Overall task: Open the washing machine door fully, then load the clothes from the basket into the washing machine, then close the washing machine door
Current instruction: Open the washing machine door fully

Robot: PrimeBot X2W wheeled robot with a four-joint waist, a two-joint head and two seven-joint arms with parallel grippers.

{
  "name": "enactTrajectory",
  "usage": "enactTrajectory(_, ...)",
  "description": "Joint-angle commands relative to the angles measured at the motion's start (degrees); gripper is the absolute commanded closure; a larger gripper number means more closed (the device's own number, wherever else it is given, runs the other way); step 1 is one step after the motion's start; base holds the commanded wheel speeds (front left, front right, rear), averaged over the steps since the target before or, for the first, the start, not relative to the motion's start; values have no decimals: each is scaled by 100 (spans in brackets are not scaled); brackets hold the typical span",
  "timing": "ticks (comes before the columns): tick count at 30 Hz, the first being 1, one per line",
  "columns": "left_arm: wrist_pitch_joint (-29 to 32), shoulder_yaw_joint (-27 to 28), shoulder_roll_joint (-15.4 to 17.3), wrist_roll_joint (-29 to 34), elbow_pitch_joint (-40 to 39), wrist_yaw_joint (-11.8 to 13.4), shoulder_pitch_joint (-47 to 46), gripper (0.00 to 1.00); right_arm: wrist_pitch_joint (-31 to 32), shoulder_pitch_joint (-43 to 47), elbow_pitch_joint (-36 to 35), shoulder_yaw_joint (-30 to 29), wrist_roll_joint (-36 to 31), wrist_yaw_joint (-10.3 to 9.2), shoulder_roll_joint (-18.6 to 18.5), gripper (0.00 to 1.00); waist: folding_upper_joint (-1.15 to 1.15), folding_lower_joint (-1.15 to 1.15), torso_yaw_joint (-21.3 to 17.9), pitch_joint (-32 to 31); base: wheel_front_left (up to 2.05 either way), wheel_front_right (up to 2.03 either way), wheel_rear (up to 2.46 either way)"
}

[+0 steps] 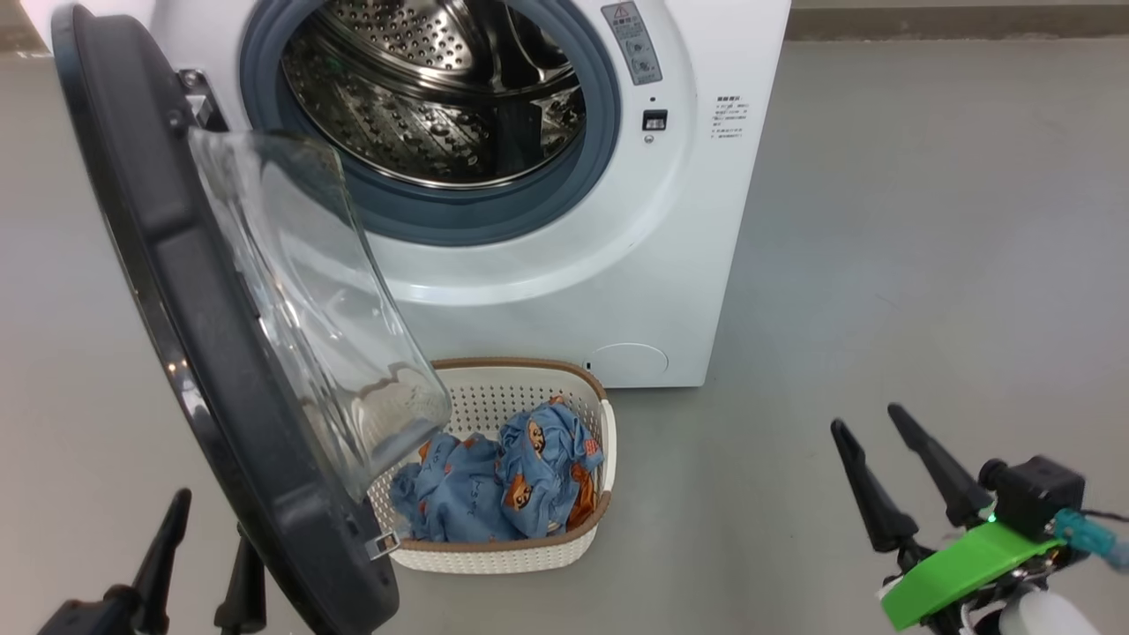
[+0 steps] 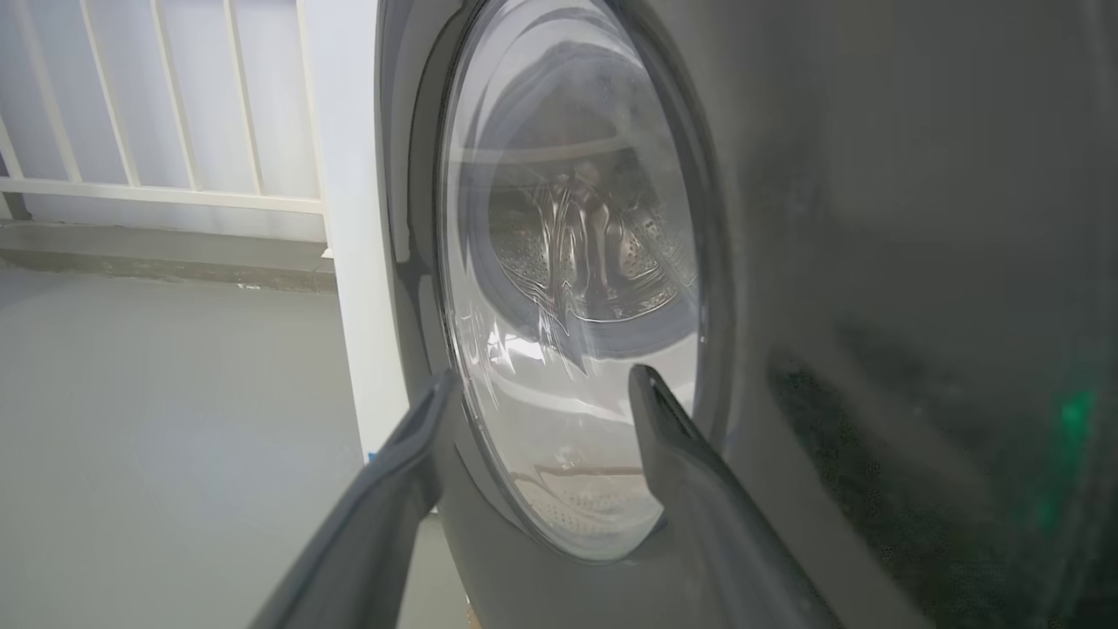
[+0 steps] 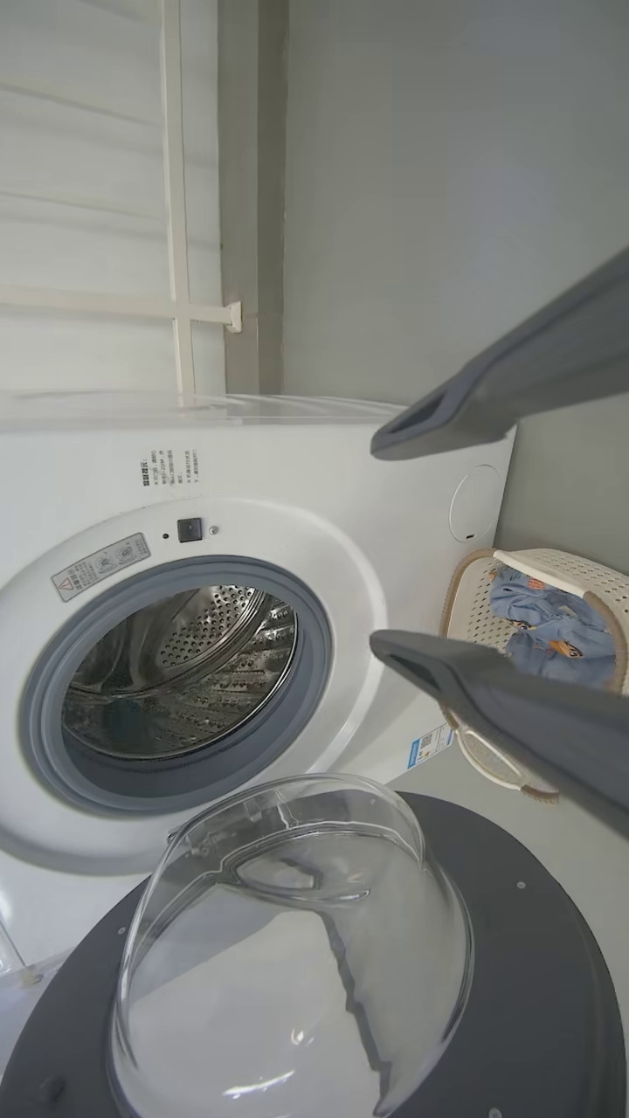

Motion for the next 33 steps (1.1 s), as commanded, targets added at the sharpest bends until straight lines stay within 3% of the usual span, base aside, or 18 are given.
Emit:
enactTrajectory(1,-47,208,98,32,-151,-18,-59,0,-68,14,-94,55,-79,37,-29,0,0,0,-8,-29,0,0,0)
enactTrajectory(11,-47,174,86,14,-134,-18,-29,0,-68,71,22,-194,-352,37,225,0,0,0,15,-113,0,0,0)
enactTrajectory(33,-47,114,138,-4,-139,-18,-36,0,-69,68,-35,-187,-307,37,216,0,0,0,68,-95,0,0,0)
